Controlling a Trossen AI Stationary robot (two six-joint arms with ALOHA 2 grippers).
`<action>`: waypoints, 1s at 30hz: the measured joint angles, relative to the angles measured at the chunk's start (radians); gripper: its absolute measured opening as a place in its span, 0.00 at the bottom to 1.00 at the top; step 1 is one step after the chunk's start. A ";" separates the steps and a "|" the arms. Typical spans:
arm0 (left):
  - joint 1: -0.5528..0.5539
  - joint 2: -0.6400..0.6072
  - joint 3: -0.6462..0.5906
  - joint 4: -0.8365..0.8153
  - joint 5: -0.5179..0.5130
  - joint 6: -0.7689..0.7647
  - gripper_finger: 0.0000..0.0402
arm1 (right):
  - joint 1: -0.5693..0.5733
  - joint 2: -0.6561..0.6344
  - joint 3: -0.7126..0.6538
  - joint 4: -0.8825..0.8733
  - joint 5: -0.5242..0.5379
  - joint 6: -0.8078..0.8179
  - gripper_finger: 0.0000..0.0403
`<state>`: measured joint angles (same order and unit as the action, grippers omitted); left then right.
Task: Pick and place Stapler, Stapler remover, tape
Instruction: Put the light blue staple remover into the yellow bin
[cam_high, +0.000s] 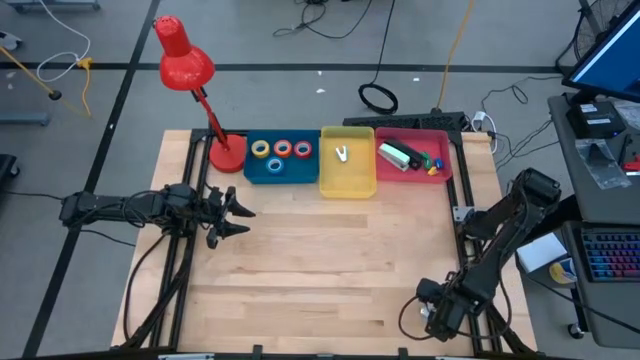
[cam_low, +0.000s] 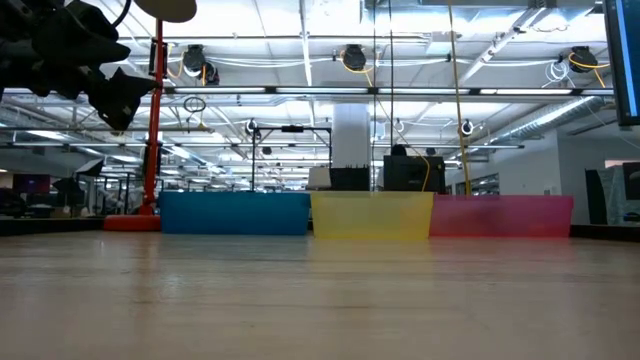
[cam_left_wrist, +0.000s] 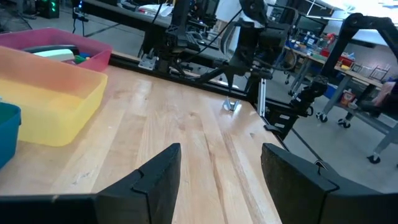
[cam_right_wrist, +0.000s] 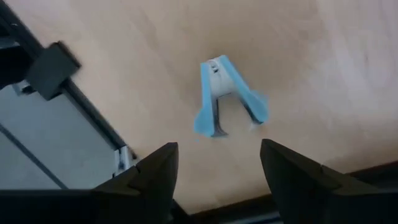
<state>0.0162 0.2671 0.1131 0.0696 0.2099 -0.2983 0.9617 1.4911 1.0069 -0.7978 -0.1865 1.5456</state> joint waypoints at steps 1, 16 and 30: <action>0.000 0.000 0.000 0.000 0.000 -0.001 0.56 | -0.001 0.000 -0.014 0.011 0.000 -0.001 0.56; 0.000 0.000 0.000 -0.022 0.000 -0.037 0.56 | -0.041 0.000 -0.146 0.098 0.001 -0.022 0.55; 0.000 0.000 0.000 -0.022 -0.001 -0.048 0.56 | -0.040 -0.002 -0.235 0.207 0.001 0.012 0.40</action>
<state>0.0162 0.2669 0.1131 0.0479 0.2089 -0.3461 0.9215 1.4887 0.7715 -0.5907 -0.1852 1.5576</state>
